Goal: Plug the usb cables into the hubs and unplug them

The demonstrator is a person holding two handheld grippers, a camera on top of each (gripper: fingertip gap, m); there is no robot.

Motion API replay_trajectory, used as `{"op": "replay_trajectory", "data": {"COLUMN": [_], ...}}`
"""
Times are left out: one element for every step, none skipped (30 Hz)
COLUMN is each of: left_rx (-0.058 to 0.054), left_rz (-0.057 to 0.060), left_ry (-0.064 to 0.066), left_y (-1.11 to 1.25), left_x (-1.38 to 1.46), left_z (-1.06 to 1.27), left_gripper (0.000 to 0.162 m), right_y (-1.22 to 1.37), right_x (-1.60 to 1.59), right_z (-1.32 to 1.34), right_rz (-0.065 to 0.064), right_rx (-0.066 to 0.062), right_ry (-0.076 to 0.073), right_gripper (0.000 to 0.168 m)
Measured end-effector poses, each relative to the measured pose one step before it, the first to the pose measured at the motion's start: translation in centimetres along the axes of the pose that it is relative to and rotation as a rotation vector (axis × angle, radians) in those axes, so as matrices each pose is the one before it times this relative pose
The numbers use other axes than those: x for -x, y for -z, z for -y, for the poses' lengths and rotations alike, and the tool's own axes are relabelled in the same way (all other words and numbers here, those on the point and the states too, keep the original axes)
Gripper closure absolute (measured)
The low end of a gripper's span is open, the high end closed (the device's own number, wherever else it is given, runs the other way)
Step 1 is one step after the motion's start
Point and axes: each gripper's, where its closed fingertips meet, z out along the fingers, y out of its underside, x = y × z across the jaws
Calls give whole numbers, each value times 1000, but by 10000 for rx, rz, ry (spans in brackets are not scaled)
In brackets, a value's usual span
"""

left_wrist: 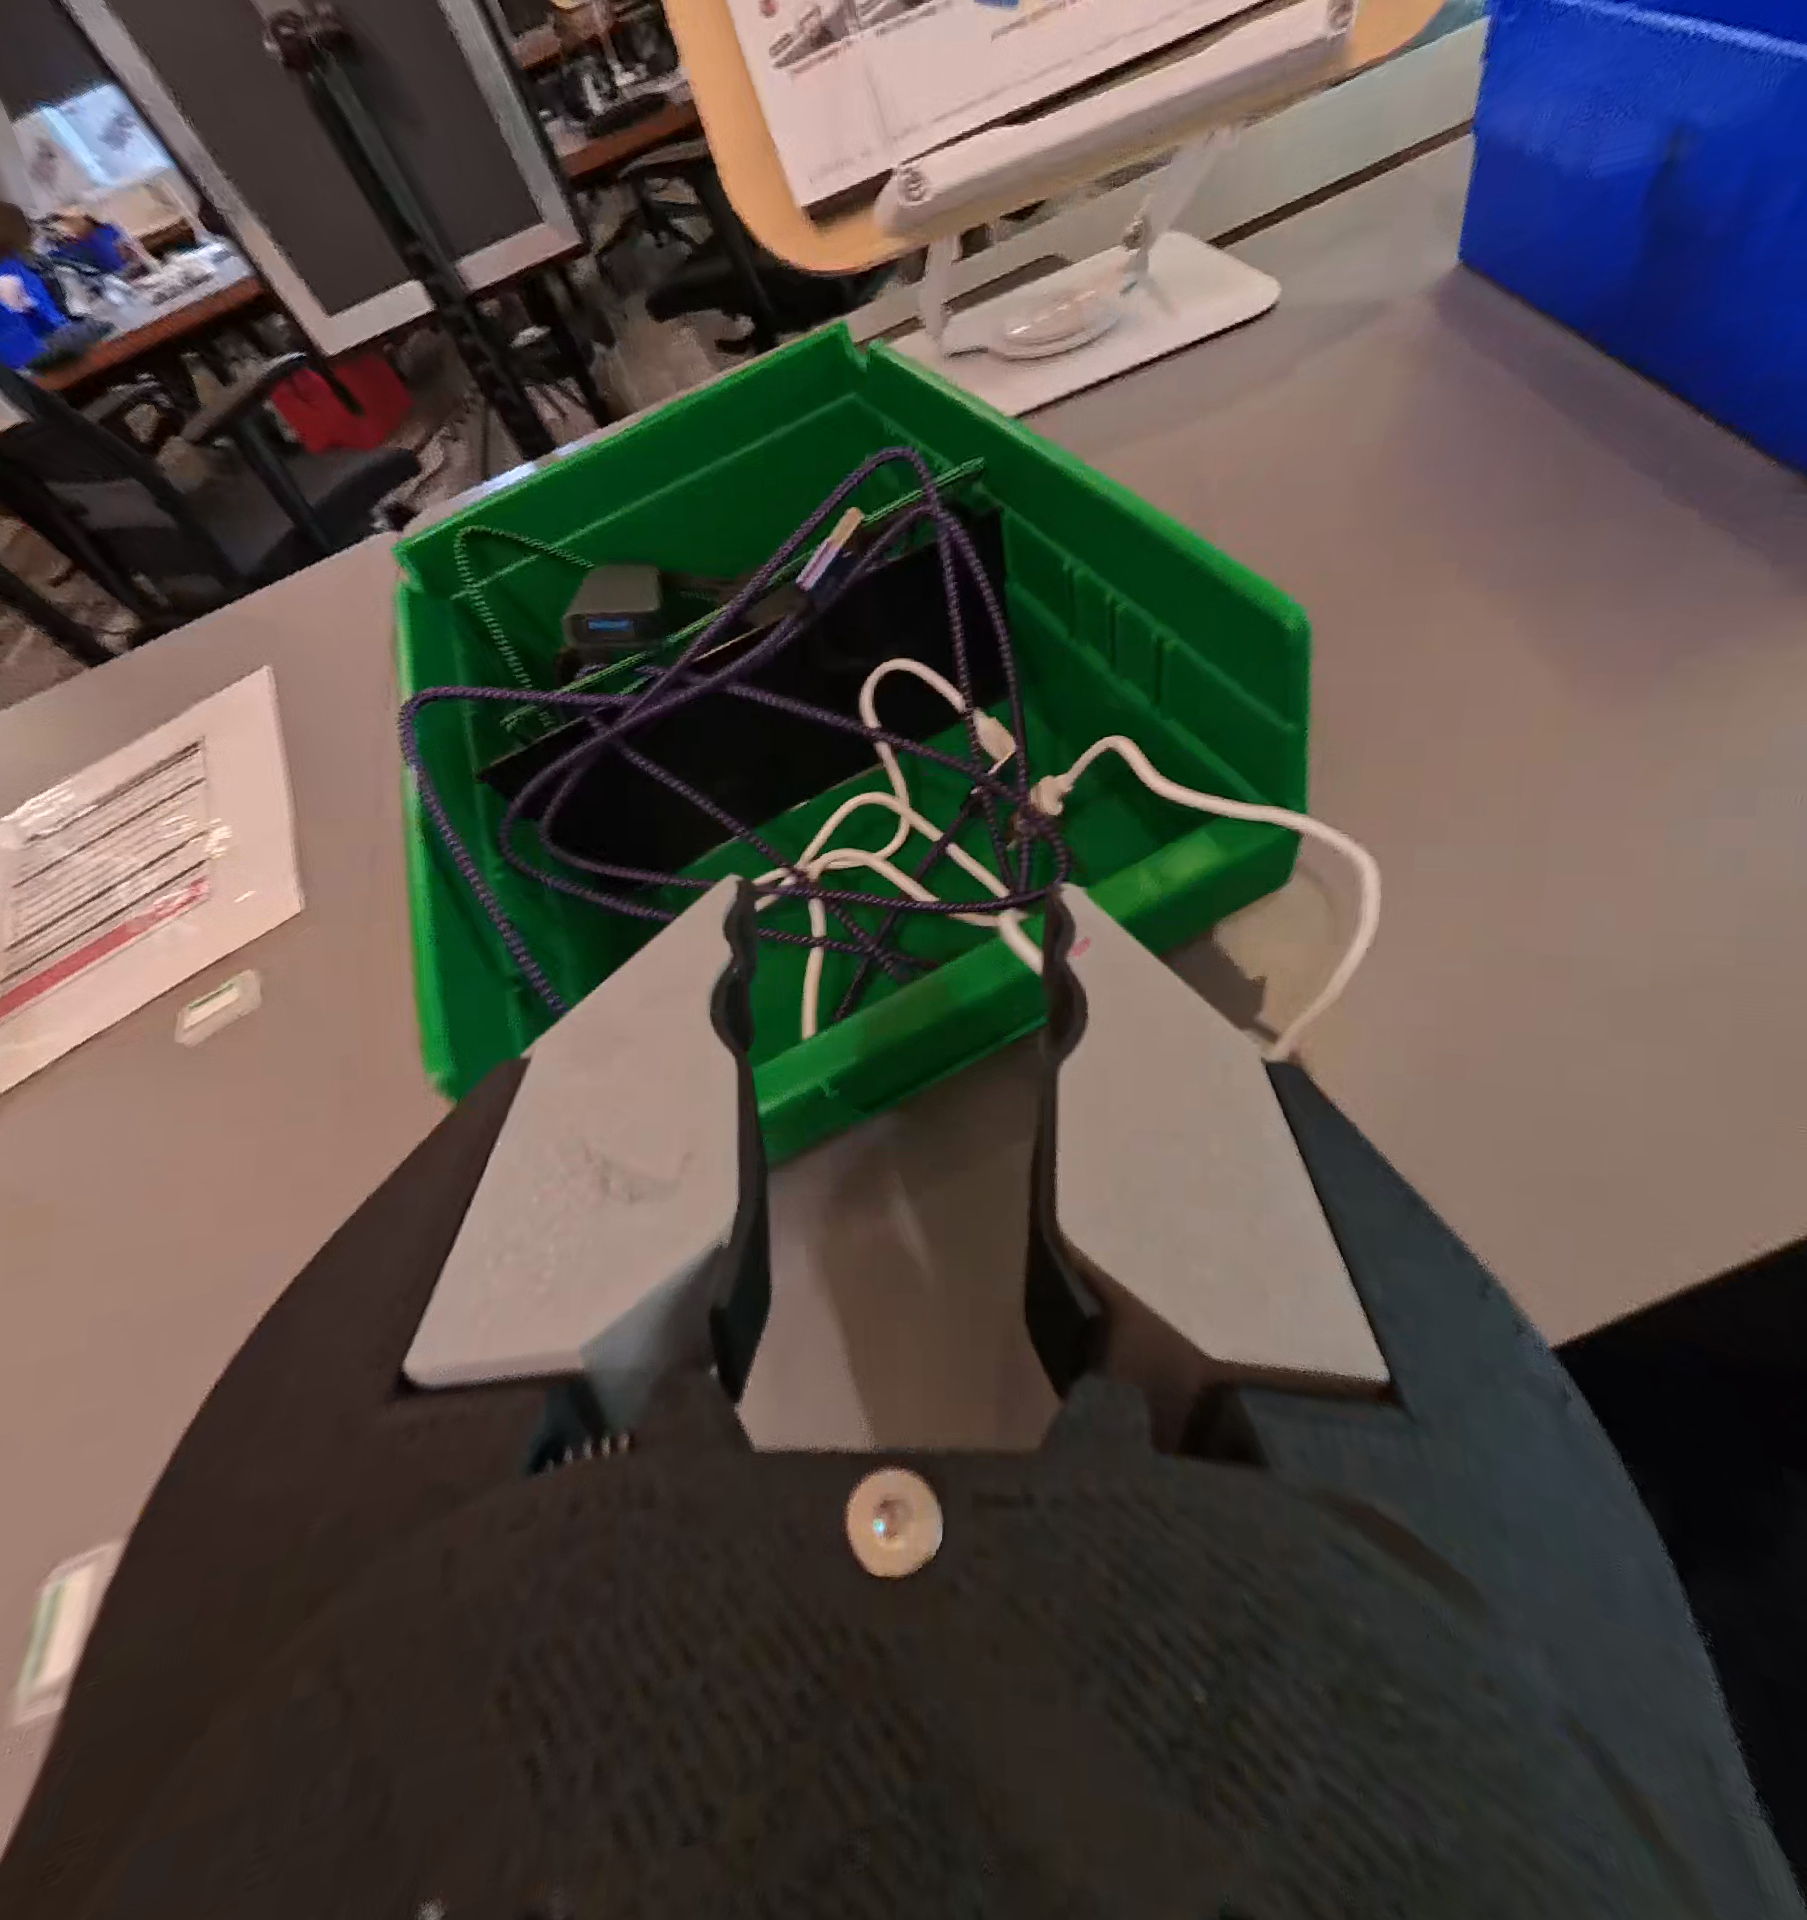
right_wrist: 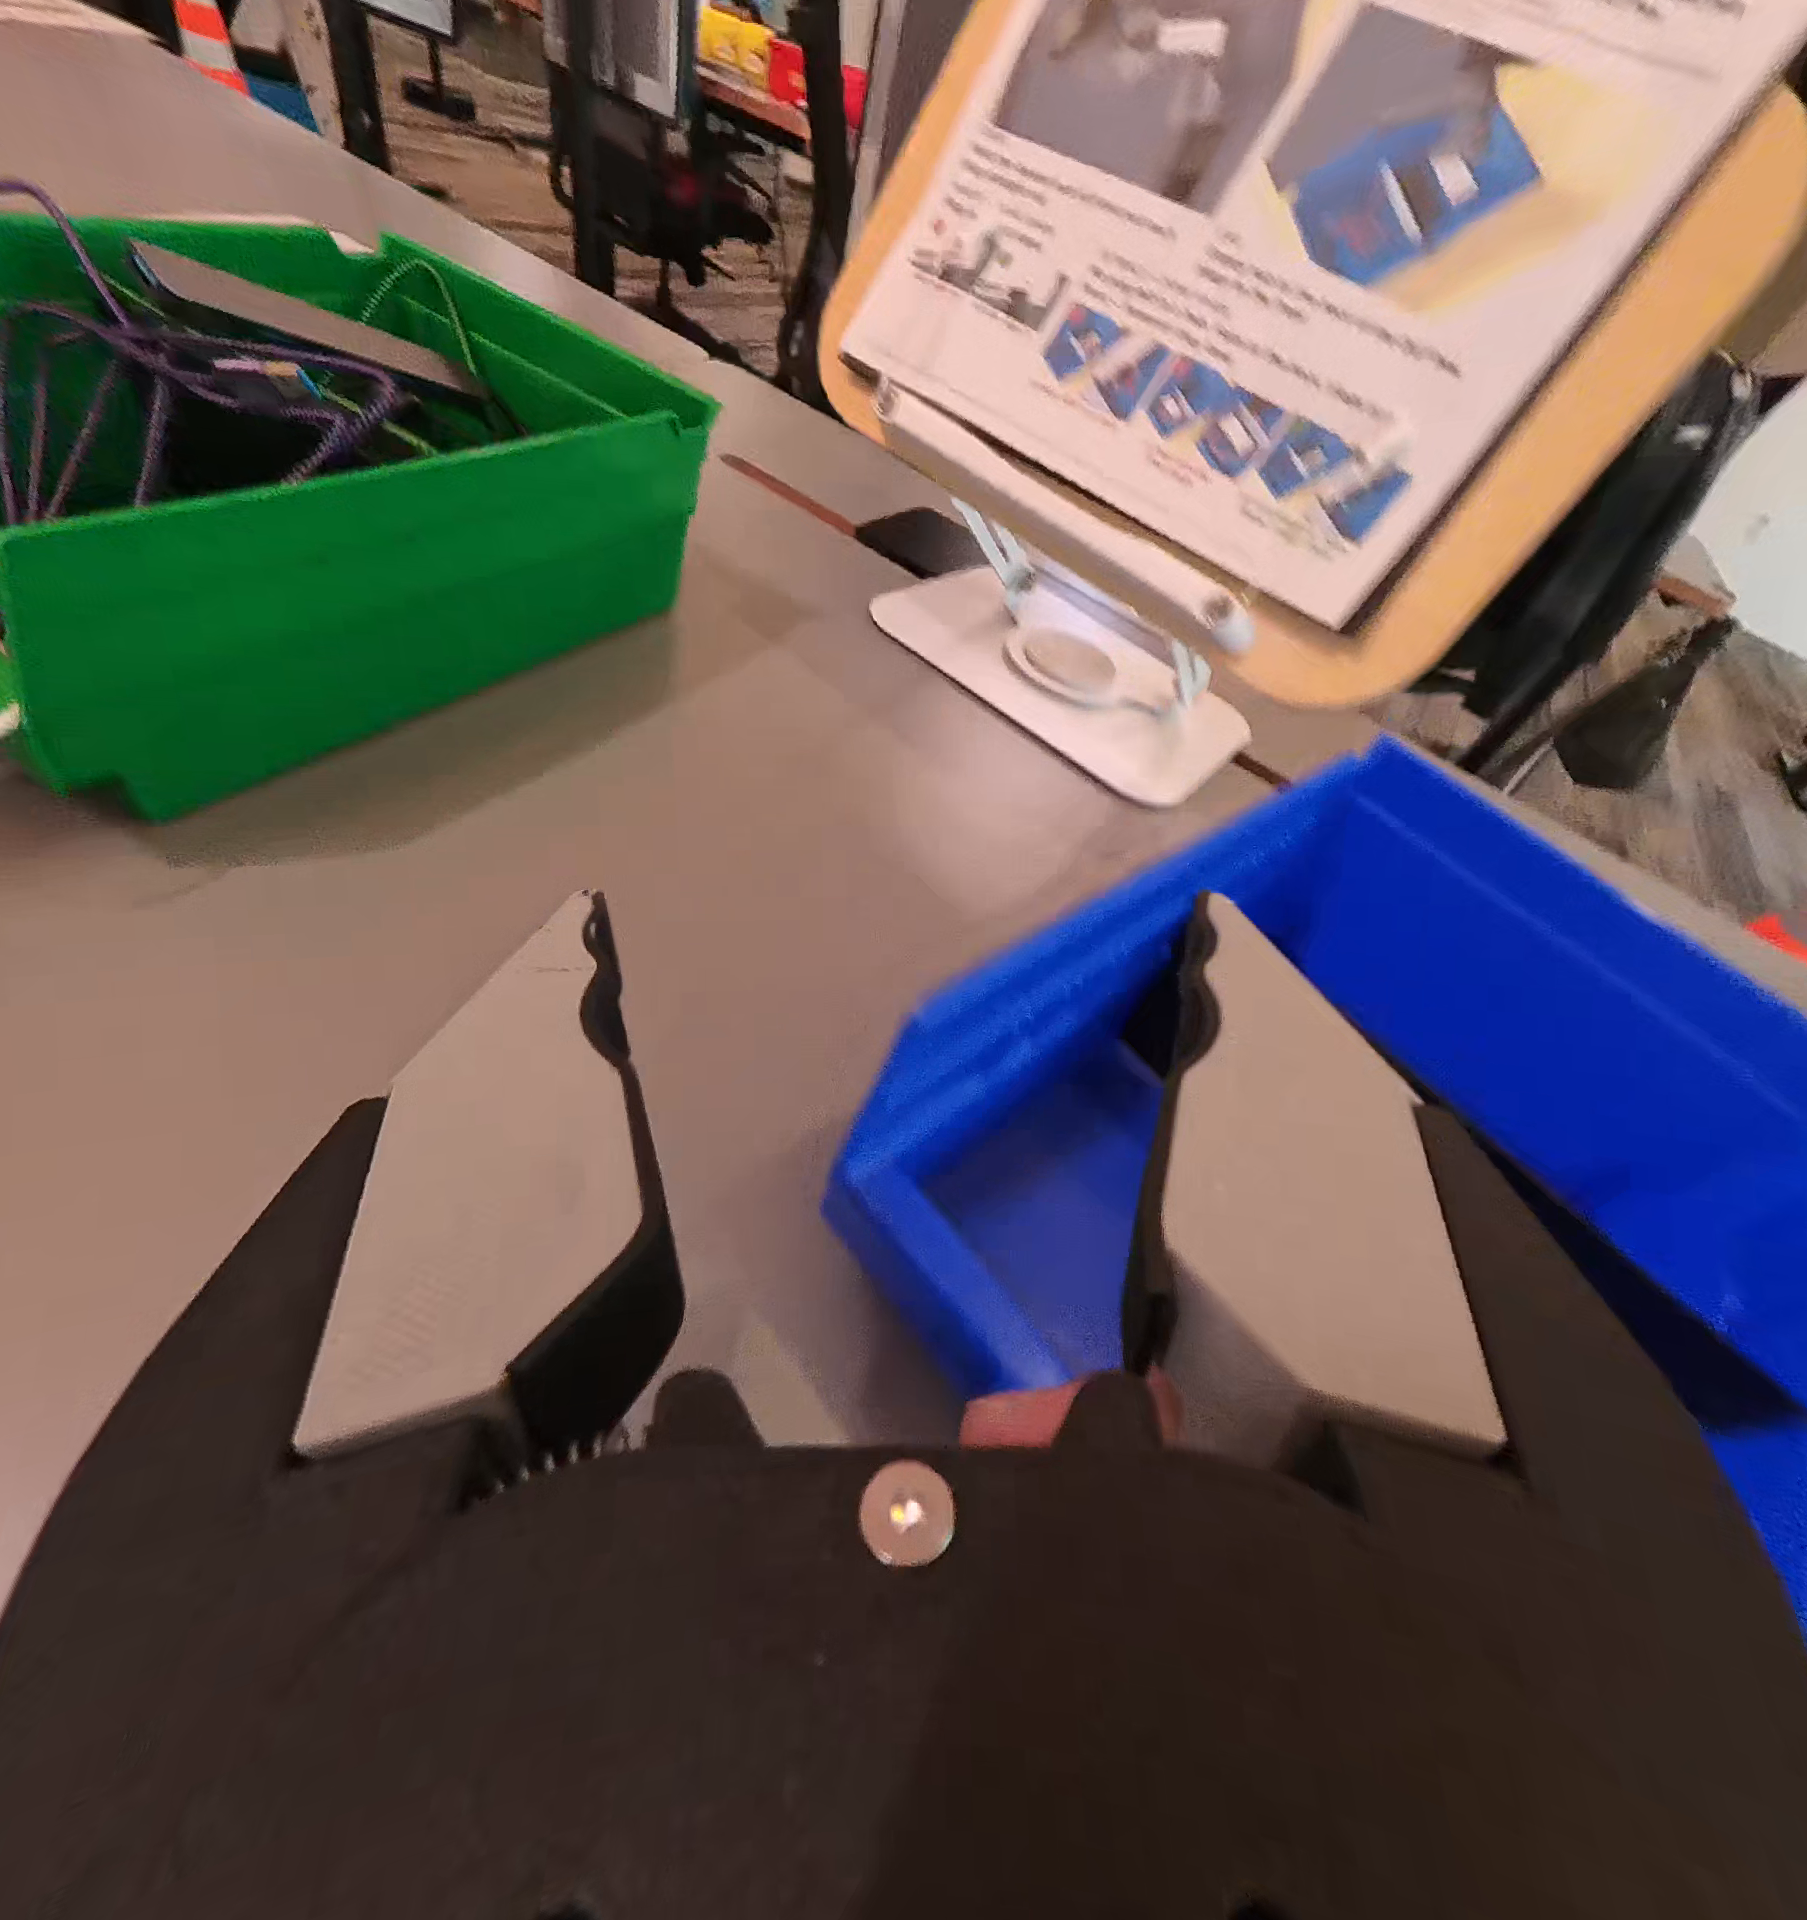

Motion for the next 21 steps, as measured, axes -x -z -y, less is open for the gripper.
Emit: {"op": "replay_trajectory", "data": {"left_rx": [20,-5,-62,-85,-27,31,50,58,45,15,18,47,96,122,98,39,-44,-87,-74,-76,-107], "left_rz": [270,171,62,-41,-94,-29,65,46,-40,-128,-162,-120,-75,-52,-23,-10,-22,-46,-34,6,-1], "left_ry": [-2,102,203,193,108,39,4,7,54,64,41,37,7,-23,-22,-17,-10,-13,-28,-37,-25], "left_y": [362,353,338,270,188,64,-45,-157,-239,-272,-311,-326,-303,-263,-172,-74,29,74,97,82,62], "left_x": [588,474,283,73,-65,12,174,154,18,-159,-243,-188,-167,-168,-161,-156,-174,-214,-181,-112,-145], "left_z": [-188,-110,-13,6,-89,-199,-213,-190,-146,-97,-103,-148,-230,-273,-234,-66,131,281,323,409,533], "left_gripper": [110,110,110,110,110,110,110,110,110,110,110,110,110,110,110,110,110,110,110,111,110], "right_y": [-1301,-1274,-1143,-944,-719,-503,-322,-205,-146,-110,34,193,289,325,317,271,239,268,420,629,826], "right_x": [587,344,-3,-255,-450,-654,-646,-473,-265,-138,-168,-254,-478,-822,-1013,-1002,-958,-883,-742,-404,132], "right_z": [914,544,166,-219,-547,-869,-1059,-1143,-1249,-1218,-950,-749,-793,-919,-949,-1004,-986,-848,-520,-41,521], "right_rz": [83,-82,-300,-447,-539,-618,-537,-354,-137,43,129,153,35,-207,-342,-322,-243,-152,-36,142,393], "right_rx": [-32,68,169,276,360,436,457,446,467,402,193,41,90,165,183,201,205,150,21,-145,-323], "right_ry": [215,272,291,350,436,505,558,492,321,142,-78,-219,-196,-76,-6,-56,-162,-258,-322,-357,-373], "right_gripper": [62,62,63,65,67,71,71,74,75,73,74,76,79,79,80,81,81,82,83,81,81]}}
